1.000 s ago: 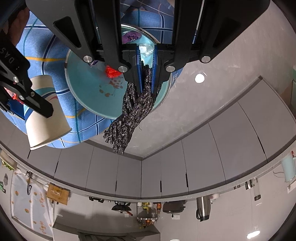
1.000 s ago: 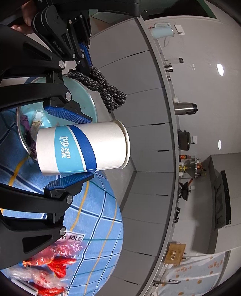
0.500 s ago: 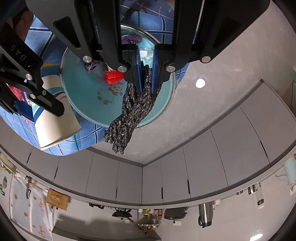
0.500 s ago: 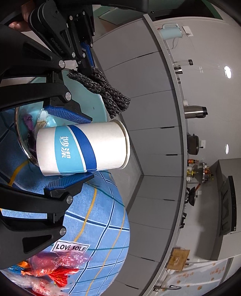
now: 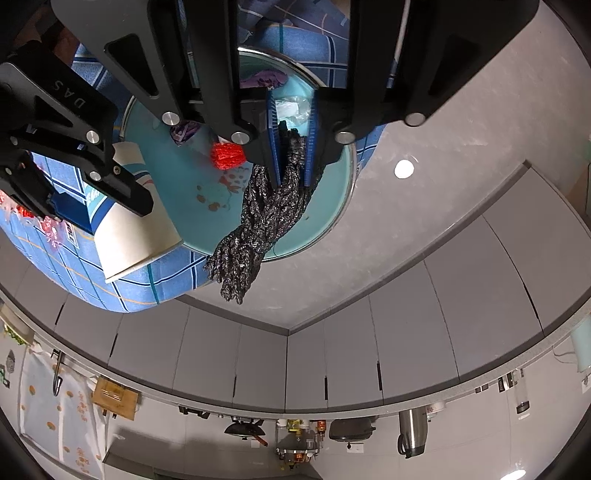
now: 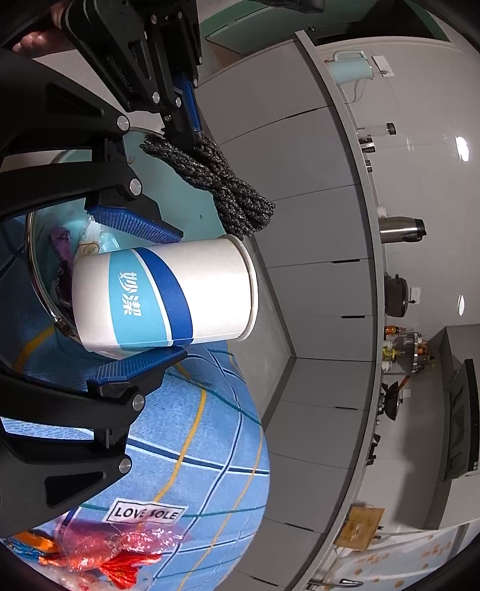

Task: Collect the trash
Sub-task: 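Carry the paper cup and black scrubber over the blue bucket with both tools, then open both tools over the bucket to drop the cup and scrubber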

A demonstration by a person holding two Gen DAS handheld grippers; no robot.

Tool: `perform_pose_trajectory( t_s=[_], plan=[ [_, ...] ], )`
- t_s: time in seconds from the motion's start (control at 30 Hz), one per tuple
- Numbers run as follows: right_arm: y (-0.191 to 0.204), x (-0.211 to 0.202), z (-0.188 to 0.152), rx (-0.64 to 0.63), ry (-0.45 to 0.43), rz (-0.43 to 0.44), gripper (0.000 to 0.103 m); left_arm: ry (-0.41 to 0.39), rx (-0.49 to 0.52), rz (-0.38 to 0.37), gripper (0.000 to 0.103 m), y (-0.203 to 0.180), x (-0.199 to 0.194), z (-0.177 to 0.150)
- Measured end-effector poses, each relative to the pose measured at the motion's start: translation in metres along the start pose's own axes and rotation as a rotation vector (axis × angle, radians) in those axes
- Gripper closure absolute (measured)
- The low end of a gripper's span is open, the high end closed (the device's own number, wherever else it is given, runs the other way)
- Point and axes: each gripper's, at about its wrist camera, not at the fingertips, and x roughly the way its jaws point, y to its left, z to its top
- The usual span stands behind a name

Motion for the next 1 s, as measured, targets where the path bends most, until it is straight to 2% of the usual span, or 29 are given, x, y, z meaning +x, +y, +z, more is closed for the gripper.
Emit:
perform_pose_trajectory(
  t_s=[0.07, 0.17, 0.33, 0.47, 1.0],
  plan=[
    [-0.004, 0.000, -0.001, 0.013, -0.002, -0.003, 0.038, -0.001, 0.002, 0.003, 0.072, 0.000, 0.001, 0.000],
    [-0.009, 0.000, 0.000, 0.025, -0.002, -0.001, 0.035, -0.004, 0.000, 0.009, 0.058, -0.001, 0.001, -0.001],
    [-0.018, -0.008, -0.001, 0.048, -0.011, -0.027, 0.034, -0.012, -0.011, 0.024, 0.054, 0.003, 0.000, 0.000],
    [-0.021, -0.011, -0.004, 0.057, -0.007, -0.037, 0.034, -0.023, -0.016, 0.036, 0.044, 0.005, -0.001, 0.001],
    [-0.015, -0.028, -0.009, 0.045, -0.027, -0.042, 0.029, -0.042, 0.000, 0.034, 0.032, 0.000, -0.013, 0.000]
  ],
)
